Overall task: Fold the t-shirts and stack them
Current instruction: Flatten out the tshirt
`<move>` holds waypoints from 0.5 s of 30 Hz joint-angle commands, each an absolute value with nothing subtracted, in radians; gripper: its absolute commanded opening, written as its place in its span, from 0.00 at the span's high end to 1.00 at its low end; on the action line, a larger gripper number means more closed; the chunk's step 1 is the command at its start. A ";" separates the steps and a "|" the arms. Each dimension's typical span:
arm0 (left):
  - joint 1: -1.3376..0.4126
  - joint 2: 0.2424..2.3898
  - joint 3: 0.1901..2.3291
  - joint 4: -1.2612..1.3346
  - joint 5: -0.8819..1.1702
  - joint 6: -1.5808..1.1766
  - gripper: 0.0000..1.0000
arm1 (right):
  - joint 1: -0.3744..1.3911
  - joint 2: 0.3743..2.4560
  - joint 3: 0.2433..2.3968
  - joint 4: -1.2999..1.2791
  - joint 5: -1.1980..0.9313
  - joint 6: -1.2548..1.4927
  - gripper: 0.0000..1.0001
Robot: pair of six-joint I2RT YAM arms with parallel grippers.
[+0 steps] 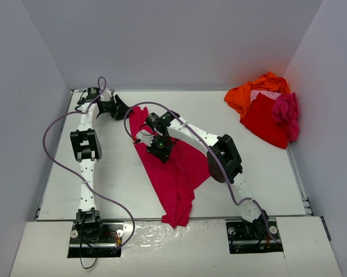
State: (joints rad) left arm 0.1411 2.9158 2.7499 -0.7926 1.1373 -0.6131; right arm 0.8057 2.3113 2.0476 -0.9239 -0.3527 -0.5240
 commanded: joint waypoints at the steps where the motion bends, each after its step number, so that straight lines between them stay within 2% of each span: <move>1: 0.173 2.987 2.739 -0.796 0.818 -0.517 0.64 | 0.808 2.307 2.107 -0.968 -0.377 -0.522 0.79; 2: 0.172 2.988 2.745 -0.796 0.810 -0.513 0.66 | 0.808 2.306 2.108 -0.969 -0.377 -0.523 0.79; 4: 0.170 2.995 2.748 -0.793 0.807 -0.514 0.82 | 0.810 2.308 2.109 -0.969 -0.375 -0.522 0.79; 5: 0.169 2.998 2.752 -0.791 0.806 -0.515 0.85 | 0.810 2.309 2.109 -0.970 -0.374 -0.521 0.79; 15: 0.154 2.989 2.765 -0.770 0.816 -0.518 0.77 | 0.816 2.324 2.128 -0.981 -0.382 -0.524 0.79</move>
State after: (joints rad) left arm 0.1572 2.9307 2.7843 -0.7709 1.0729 -0.5945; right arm 0.8066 2.3272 2.0870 -0.9360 -0.3608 -0.5240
